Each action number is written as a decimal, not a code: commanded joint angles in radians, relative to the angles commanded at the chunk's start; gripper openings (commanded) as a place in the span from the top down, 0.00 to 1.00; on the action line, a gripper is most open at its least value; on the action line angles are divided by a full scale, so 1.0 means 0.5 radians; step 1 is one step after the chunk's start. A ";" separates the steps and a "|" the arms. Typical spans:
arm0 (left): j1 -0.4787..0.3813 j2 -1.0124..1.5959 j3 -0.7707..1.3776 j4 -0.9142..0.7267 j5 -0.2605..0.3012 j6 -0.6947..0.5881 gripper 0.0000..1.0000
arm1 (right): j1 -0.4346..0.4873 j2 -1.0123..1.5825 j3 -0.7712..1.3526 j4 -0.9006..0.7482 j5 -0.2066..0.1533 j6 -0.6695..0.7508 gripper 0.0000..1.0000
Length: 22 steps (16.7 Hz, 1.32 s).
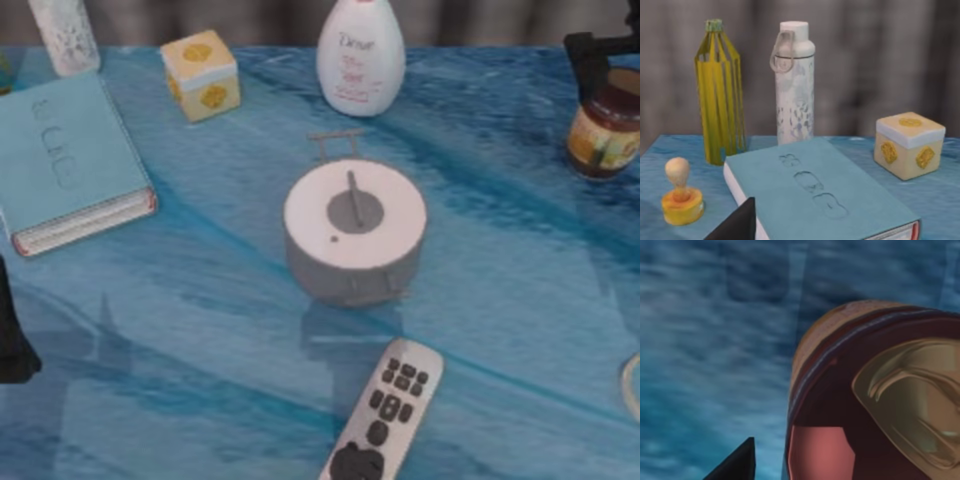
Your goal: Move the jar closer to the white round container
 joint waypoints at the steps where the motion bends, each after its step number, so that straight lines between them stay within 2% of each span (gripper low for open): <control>1: 0.000 0.000 0.000 0.000 0.000 0.000 0.00 | 0.000 0.000 0.000 0.000 0.000 0.000 0.00; 5: 0.000 0.000 0.000 0.000 0.000 0.000 0.00 | -0.007 0.002 -0.036 0.037 0.000 -0.002 0.00; 12: 0.000 0.000 0.000 0.000 0.000 0.000 0.00 | 0.005 0.016 -0.357 0.373 0.001 0.005 0.00; 16: 0.000 0.000 0.000 0.000 0.000 0.000 0.00 | 0.005 0.016 -0.363 0.380 0.001 0.005 0.00; 22: 0.000 0.000 0.000 0.000 0.000 0.000 0.00 | 0.005 0.016 -0.363 0.380 0.001 0.005 0.45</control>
